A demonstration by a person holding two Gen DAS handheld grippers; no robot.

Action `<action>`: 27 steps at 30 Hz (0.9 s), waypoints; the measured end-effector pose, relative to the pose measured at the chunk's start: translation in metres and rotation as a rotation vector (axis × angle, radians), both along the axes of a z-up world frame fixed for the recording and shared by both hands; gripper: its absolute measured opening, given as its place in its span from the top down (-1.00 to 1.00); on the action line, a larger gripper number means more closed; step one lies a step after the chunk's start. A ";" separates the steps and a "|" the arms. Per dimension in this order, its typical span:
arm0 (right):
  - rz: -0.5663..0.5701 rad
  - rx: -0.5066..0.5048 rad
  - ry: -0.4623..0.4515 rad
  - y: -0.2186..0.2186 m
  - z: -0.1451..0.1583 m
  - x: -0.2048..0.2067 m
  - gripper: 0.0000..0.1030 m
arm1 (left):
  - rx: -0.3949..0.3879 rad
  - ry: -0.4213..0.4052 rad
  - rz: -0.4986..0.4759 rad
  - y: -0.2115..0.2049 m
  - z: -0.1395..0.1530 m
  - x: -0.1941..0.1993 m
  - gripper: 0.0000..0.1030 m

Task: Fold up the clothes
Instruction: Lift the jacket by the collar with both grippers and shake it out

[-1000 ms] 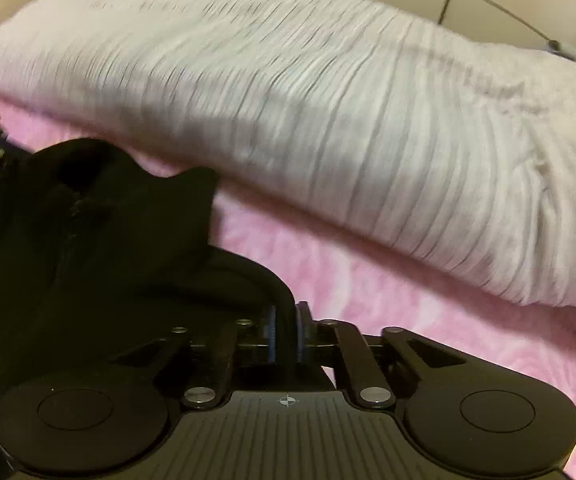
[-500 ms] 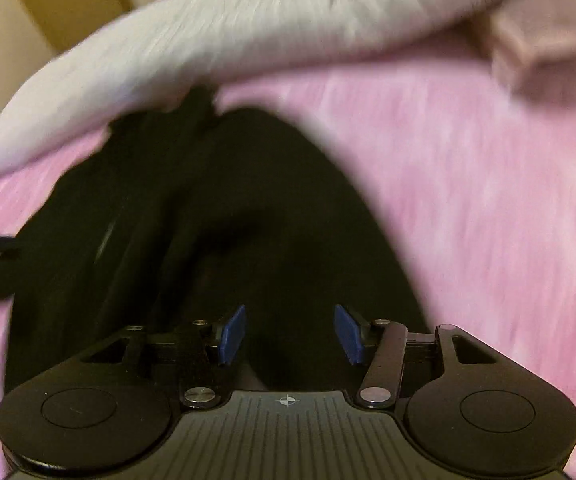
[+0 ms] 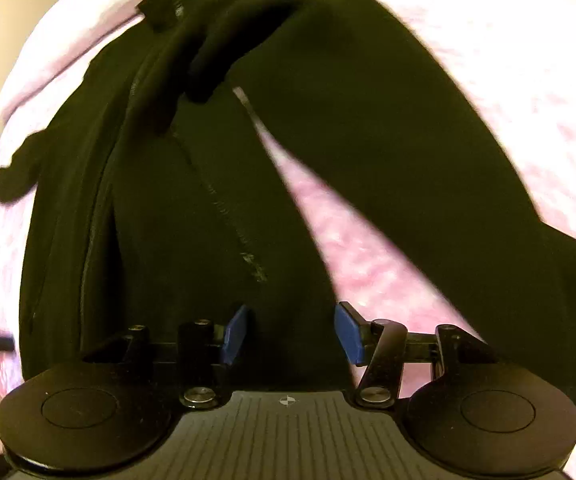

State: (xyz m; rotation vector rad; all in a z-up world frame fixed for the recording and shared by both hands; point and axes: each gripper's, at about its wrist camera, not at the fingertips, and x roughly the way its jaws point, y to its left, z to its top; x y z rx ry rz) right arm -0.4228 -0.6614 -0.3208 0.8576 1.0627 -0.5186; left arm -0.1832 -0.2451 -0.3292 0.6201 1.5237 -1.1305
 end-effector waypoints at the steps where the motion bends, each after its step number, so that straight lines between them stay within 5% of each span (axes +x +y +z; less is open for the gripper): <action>1: 0.007 0.007 0.007 0.003 -0.002 -0.003 -0.03 | 0.003 0.011 -0.027 -0.003 -0.004 -0.010 0.17; 4: 0.014 0.049 0.007 0.010 -0.011 -0.009 0.01 | 0.036 -0.033 -0.084 -0.011 -0.016 -0.032 0.35; 7: -0.020 0.097 0.008 0.005 -0.013 -0.014 0.65 | 0.029 -0.059 -0.110 -0.012 -0.006 -0.034 0.79; 12: 0.063 0.071 0.071 0.023 0.029 -0.019 0.88 | -0.012 -0.068 -0.173 0.001 0.033 -0.012 0.83; 15: 0.071 0.106 0.140 0.060 0.040 -0.027 0.92 | -0.019 -0.087 -0.191 0.010 0.048 0.002 0.83; 19: -0.044 0.177 0.157 0.090 0.018 -0.043 0.94 | 0.028 -0.103 -0.200 0.007 0.027 0.006 0.82; 27: 0.008 0.175 0.200 0.100 0.014 -0.029 0.97 | 0.049 -0.169 -0.286 0.017 0.024 -0.001 0.82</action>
